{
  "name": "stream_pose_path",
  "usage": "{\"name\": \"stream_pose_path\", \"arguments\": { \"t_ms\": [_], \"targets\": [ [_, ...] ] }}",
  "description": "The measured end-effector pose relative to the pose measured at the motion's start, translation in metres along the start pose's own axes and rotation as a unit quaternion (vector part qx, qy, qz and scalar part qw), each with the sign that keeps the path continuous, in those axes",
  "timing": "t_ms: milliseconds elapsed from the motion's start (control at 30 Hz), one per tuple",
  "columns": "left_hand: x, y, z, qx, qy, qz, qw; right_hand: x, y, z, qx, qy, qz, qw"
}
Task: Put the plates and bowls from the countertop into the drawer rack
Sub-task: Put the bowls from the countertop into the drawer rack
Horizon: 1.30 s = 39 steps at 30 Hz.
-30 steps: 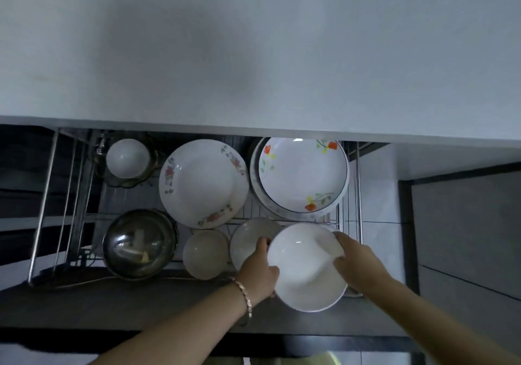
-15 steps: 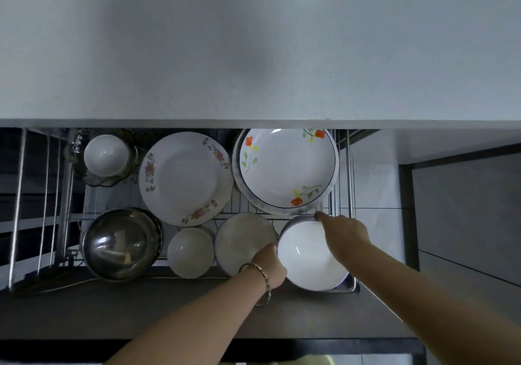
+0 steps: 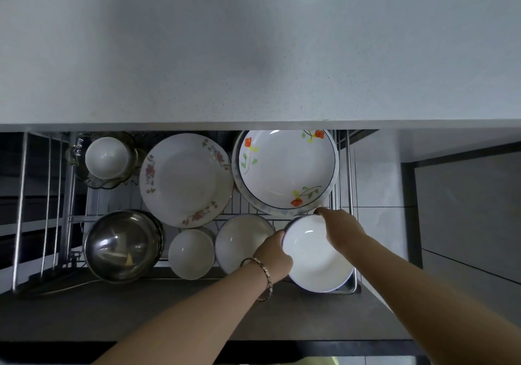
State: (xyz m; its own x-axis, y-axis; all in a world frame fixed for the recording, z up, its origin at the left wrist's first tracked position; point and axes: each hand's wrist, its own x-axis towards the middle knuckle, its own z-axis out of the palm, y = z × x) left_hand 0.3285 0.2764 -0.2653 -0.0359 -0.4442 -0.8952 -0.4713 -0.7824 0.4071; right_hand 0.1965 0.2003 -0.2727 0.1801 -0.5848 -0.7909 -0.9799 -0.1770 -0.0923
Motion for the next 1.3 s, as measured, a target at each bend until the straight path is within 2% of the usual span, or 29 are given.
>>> {"name": "stream_pose_path", "arguments": {
  "t_ms": [100, 233, 367, 533, 633, 767, 867, 967, 1100, 1200, 1300],
  "targets": [
    [-0.005, 0.004, -0.003, 0.027, -0.011, 0.006, 1.000, -0.008, -0.001, 0.000, 0.007, -0.005, 0.023, 1.000],
    [-0.017, 0.007, -0.017, 0.076, 0.001, 0.013, 0.997, -0.022, -0.011, -0.016, -0.040, -0.004, 0.046, 0.998],
    [-0.044, 0.013, -0.059, 0.090, 0.054, 0.077, 0.992, -0.043, -0.035, -0.057, -0.097, -0.013, -0.003, 0.995],
    [-0.099, 0.024, -0.157, -0.024, 0.175, 0.138, 0.975, -0.064, -0.101, -0.141, -0.007, -0.007, -0.106, 0.994],
    [-0.120, 0.034, -0.233, -0.072, 0.254, 0.159, 0.951, -0.065, -0.155, -0.193, 0.045, 0.062, -0.155, 0.985],
    [-0.134, 0.046, -0.329, -0.133, 0.325, 0.167, 0.921, -0.052, -0.231, -0.257, 0.128, 0.113, -0.156, 0.973],
    [-0.133, 0.053, -0.391, -0.149, 0.334, 0.174, 0.915, -0.024, -0.285, -0.296, 0.221, 0.130, -0.129, 0.958],
    [-0.119, 0.052, -0.444, -0.143, 0.317, 0.174, 0.921, 0.008, -0.336, -0.328, 0.374, 0.116, -0.093, 0.915],
    [-0.090, 0.037, -0.500, -0.127, 0.306, 0.149, 0.932, 0.055, -0.388, -0.366, 0.579, 0.091, -0.036, 0.810],
    [-0.072, 0.022, -0.529, -0.110, 0.306, 0.145, 0.934, 0.094, -0.416, -0.388, 0.667, 0.079, -0.039, 0.740],
    [-0.055, 0.009, -0.547, -0.100, 0.303, 0.147, 0.936, 0.118, -0.438, -0.401, 0.715, 0.086, -0.062, 0.691]
  ]
}}
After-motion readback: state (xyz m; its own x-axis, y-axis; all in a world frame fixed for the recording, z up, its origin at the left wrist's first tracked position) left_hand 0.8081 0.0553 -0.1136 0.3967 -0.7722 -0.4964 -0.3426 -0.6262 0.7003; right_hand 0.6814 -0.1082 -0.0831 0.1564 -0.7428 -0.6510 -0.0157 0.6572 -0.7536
